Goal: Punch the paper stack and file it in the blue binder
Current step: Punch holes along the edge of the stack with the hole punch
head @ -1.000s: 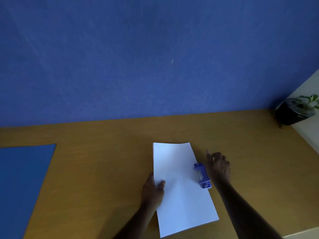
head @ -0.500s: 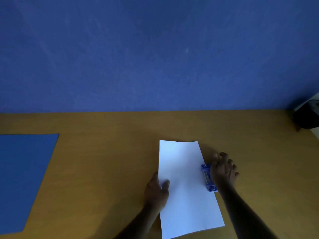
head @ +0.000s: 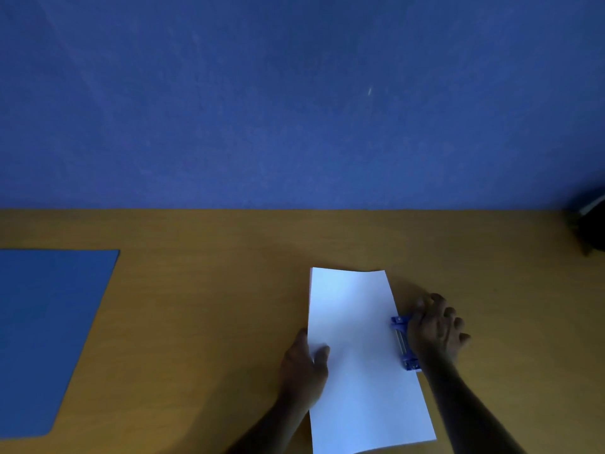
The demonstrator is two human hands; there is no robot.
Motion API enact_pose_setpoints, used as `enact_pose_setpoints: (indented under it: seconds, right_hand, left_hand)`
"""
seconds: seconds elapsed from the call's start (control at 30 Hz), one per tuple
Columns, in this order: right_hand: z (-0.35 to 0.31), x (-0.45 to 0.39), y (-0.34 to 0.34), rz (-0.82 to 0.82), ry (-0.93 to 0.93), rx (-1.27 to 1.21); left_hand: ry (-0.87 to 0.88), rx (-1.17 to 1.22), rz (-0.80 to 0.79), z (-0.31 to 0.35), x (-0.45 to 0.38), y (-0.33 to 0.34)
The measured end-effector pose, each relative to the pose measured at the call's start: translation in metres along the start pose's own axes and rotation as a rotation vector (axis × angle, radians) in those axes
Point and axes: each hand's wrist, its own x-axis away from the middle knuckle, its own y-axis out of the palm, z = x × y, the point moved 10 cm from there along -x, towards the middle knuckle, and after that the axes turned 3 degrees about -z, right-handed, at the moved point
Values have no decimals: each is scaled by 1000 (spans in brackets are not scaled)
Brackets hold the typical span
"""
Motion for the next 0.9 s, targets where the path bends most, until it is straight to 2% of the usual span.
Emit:
enact_pose_setpoints:
  seconds: [0.23,0.43,0.57,0.7,0.9]
  right_hand:
    - [-5,4,-4,-2,-4,32]
    - [-6,5,-4,-88,15,45]
    - [-10,7,-7,-122,17,-23]
    - [-13,14,-13,-225,7,-146]
    - [-20,43,-26,-269,-224,53]
  left_hand:
    - [3,10,-13,5,2,-2]
    - [13,-40,-8,5,3,-2]
    - [31,-27,1,4,2,-2]
    - [48,-30,3,7,4,-4]
    - [30,21,-4,6,4,-4]
